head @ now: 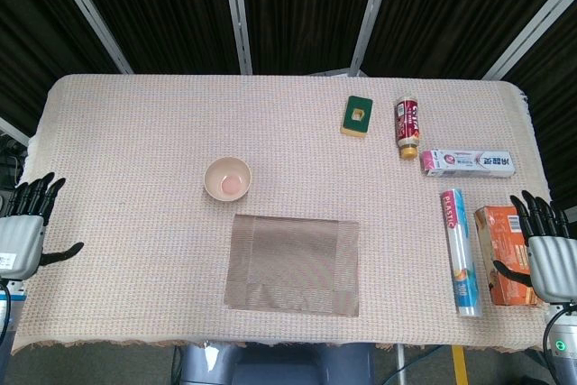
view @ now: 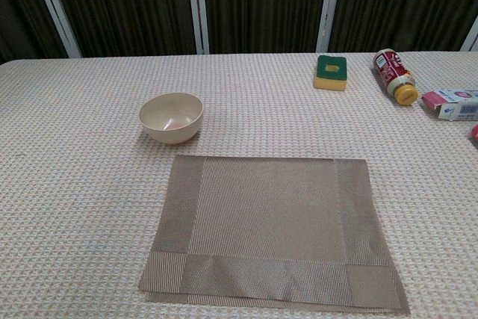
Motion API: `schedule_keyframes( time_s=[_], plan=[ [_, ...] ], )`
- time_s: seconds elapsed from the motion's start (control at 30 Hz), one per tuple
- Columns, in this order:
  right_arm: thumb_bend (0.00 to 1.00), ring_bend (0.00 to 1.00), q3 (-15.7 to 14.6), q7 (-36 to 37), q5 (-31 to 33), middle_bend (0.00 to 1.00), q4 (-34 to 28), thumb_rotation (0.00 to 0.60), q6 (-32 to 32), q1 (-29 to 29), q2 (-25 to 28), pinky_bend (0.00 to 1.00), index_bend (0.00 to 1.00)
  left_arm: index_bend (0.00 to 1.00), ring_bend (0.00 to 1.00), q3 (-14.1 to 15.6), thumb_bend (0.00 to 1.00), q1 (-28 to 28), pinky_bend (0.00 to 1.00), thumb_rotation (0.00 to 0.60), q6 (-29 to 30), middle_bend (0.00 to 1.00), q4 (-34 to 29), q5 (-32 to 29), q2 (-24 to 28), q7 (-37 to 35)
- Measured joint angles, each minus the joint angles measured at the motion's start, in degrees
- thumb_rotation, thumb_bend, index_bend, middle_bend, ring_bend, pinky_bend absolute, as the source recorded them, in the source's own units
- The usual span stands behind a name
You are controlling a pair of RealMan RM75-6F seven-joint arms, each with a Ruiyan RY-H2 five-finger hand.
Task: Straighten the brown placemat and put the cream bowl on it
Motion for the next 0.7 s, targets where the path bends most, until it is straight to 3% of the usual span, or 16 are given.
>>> schedule_keyframes(
  time_s=[0.23, 0.4, 0.53, 0.7],
  plan=[
    [0.0, 0.0, 0.27, 0.63, 0.69, 0.0, 0.35, 0.6, -0.32, 0.05, 0.18, 0.0, 0.0, 0.0, 0.0, -0.53, 0.0, -0.25, 0.0, 0.6, -2.42, 0.0, 0.79, 0.78, -0.4, 0.42],
    [0.0, 0.0, 0.66, 1.28, 2.01, 0.0, 0.8, 0.6, -1.32, 0.28, 0.21, 0.0, 0.0, 0.0, 0.0, -1.5, 0.01, -3.42, 0.0, 0.6, -8.23, 0.0, 1.57, 1.14, -2.35, 2.34],
    [0.0, 0.0, 0.91, 1.98, 3.02, 0.0, 1.14, 0.6, -2.38, 0.54, 0.28, 0.0, 0.0, 0.0, 0.0, -3.37, 0.11, -8.48, 0.0, 0.6, -15.56, 0.0, 3.94, 0.76, -6.48, 4.94],
    [0.0, 0.0, 1.22, 2.03, 4.59, 0.0, 1.79, 0.6, -3.44, 0.78, 0.26, 0.0, 0.0, 0.08, 0.0, -7.24, 0.19, -16.51, 0.0, 0.6, -24.59, 0.0, 11.11, -0.7, -15.79, 9.05]
  ],
)
